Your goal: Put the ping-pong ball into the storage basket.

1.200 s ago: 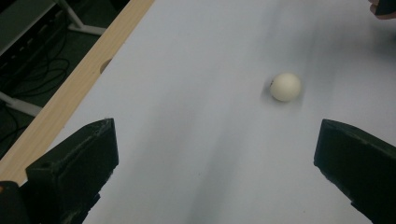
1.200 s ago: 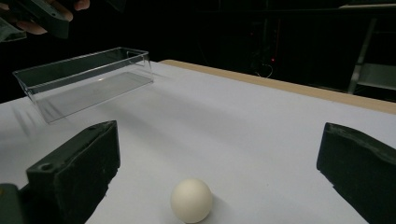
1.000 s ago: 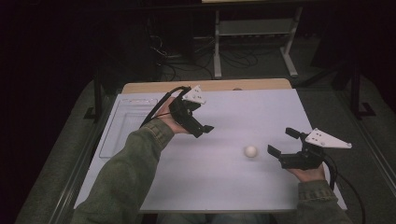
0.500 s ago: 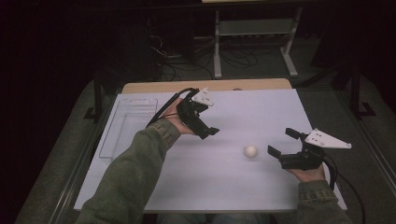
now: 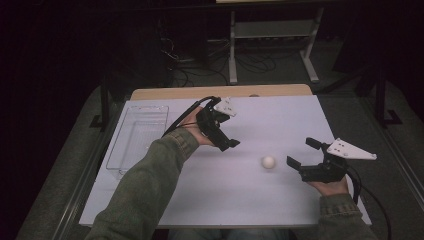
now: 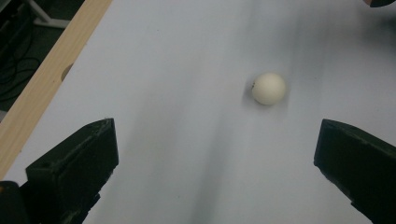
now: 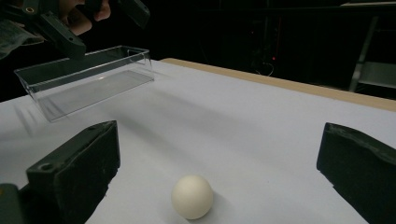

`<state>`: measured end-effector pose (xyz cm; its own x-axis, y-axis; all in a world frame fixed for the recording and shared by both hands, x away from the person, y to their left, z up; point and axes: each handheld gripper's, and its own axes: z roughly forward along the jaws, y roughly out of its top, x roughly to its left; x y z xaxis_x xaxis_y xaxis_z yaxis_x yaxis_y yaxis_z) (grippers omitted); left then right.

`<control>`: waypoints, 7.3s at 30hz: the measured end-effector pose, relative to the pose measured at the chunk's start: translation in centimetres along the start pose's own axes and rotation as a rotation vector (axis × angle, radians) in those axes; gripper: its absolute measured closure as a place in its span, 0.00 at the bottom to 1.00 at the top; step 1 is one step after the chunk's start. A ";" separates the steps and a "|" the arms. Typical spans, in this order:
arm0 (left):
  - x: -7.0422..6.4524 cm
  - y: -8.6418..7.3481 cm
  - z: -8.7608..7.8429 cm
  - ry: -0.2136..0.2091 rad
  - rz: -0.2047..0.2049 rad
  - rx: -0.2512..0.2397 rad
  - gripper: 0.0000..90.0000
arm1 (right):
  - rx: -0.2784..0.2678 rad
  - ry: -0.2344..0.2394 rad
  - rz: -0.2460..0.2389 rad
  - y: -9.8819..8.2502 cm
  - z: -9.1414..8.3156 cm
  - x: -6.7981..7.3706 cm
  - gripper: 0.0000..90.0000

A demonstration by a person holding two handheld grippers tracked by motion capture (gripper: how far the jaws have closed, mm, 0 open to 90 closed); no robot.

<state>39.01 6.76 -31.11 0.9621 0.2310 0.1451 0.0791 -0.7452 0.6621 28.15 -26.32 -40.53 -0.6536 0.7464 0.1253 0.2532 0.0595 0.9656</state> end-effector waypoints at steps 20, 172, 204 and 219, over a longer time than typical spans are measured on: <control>-0.2 0.8 2.1 -0.036 0.030 0.045 0.00 | 0.000 0.001 0.001 -0.1 0.0 0.0 0.00; -3.9 4.3 17.0 -0.258 0.185 0.387 0.19 | -0.001 -0.002 0.000 -0.4 -0.8 -0.1 0.00; -4.0 4.2 17.3 -0.292 0.203 0.388 0.56 | -0.003 -0.001 0.002 -0.4 -0.9 -0.1 0.00; -3.7 4.3 16.2 -0.296 0.201 0.400 0.57 | -0.001 -0.001 0.003 -0.4 -0.8 -0.1 0.00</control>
<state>40.00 -7.43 -40.69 0.9964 -0.0841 -0.0112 -0.0768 -0.9501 0.3024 27.51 -26.95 -40.76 -0.6522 0.7472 0.1279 0.2544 0.0568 0.9654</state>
